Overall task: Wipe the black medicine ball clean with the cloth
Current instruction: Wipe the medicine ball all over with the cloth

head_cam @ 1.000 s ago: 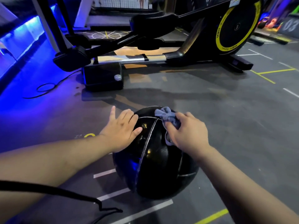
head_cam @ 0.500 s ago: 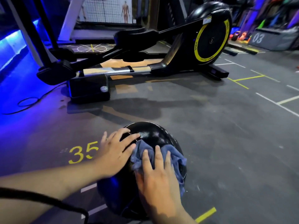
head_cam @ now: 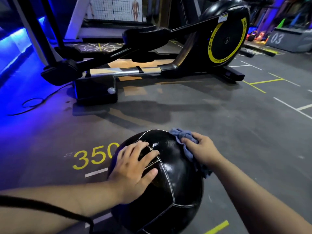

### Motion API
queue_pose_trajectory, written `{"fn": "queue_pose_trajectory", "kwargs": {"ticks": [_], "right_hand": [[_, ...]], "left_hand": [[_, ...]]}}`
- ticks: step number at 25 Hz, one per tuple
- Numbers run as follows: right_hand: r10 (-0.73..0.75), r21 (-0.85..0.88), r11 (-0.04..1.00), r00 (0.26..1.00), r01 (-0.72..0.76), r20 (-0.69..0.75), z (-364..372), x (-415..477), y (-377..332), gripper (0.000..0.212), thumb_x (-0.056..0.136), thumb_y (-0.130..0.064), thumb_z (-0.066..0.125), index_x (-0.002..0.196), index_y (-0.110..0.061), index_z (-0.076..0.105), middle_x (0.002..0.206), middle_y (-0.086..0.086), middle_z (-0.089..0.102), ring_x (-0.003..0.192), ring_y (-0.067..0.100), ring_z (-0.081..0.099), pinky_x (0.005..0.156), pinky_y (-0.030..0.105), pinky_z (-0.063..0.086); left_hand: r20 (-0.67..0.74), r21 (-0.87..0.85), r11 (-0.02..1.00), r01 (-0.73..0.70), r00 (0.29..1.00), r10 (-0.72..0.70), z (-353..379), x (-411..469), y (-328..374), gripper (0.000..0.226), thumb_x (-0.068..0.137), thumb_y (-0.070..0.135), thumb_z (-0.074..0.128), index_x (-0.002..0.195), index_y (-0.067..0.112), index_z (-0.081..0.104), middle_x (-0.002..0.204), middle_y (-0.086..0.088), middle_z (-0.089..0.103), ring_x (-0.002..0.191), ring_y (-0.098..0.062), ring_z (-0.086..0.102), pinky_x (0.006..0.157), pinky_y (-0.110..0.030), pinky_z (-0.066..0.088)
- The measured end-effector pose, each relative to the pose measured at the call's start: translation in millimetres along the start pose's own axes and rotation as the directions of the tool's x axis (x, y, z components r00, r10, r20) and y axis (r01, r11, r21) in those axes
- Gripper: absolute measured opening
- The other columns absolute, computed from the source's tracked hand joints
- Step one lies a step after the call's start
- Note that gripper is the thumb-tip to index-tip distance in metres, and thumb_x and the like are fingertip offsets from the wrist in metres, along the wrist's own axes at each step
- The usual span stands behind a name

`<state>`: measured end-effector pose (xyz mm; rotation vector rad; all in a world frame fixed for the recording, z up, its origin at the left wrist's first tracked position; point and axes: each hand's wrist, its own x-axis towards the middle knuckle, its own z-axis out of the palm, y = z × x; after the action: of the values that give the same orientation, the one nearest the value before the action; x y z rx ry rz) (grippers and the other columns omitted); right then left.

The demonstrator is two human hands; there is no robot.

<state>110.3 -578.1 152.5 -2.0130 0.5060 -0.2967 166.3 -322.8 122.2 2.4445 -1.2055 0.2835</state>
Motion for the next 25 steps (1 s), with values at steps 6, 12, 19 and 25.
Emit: {"fn": "queue_pose_trajectory", "kwargs": {"ticks": [6,12,19,25], "right_hand": [[0.197,0.023,0.980,0.979,-0.196,-0.060,3.2,-14.6,-0.4,0.012,0.087,-0.031,0.066,0.083,-0.023,0.074,0.081,-0.001,0.077,0.074,0.009,0.065,0.074,0.027,0.052],[0.058,-0.168,0.979,0.946,-0.116,-0.320,50.1,-88.3,-18.0,0.006,0.084,-0.040,0.062,0.078,-0.040,0.064,0.071,-0.012,0.068,0.073,0.006,0.065,0.064,0.024,0.046],[-0.201,-0.146,0.976,0.930,0.163,-0.306,88.2,-113.0,6.9,0.034,0.087,-0.039,0.057,0.120,-0.034,0.066,0.151,-0.008,0.045,0.147,0.008,0.028,0.116,0.020,0.028],[-0.822,-0.383,0.141,0.324,0.913,0.469,95.1,-113.8,28.1,0.035,0.098,-0.027,0.055,0.129,-0.016,0.065,0.149,0.013,0.045,0.144,0.037,0.034,0.112,0.056,0.034]], "left_hand": [[0.033,-0.061,0.989,-0.136,0.990,0.138,-5.2,3.6,-27.3,0.048,0.096,0.055,0.028,0.135,0.033,0.046,0.142,-0.003,0.044,0.133,-0.023,0.040,0.107,-0.060,0.030],[0.197,0.314,0.901,-0.300,0.949,0.247,-45.5,55.3,-107.8,0.045,0.098,0.041,0.030,0.137,0.033,0.051,0.136,-0.013,0.052,0.127,-0.025,0.051,0.107,-0.070,0.023],[0.102,-0.016,0.995,0.100,0.990,-0.098,-17.3,36.3,-23.6,0.057,0.087,0.061,0.023,0.134,0.039,0.047,0.140,0.013,0.043,0.134,-0.015,0.036,0.114,-0.052,0.024],[0.070,-0.042,0.994,0.103,0.993,-0.099,-22.9,37.3,-59.8,0.048,0.090,0.053,0.027,0.131,0.041,0.049,0.135,0.016,0.046,0.128,-0.010,0.040,0.109,-0.056,0.029]]}}
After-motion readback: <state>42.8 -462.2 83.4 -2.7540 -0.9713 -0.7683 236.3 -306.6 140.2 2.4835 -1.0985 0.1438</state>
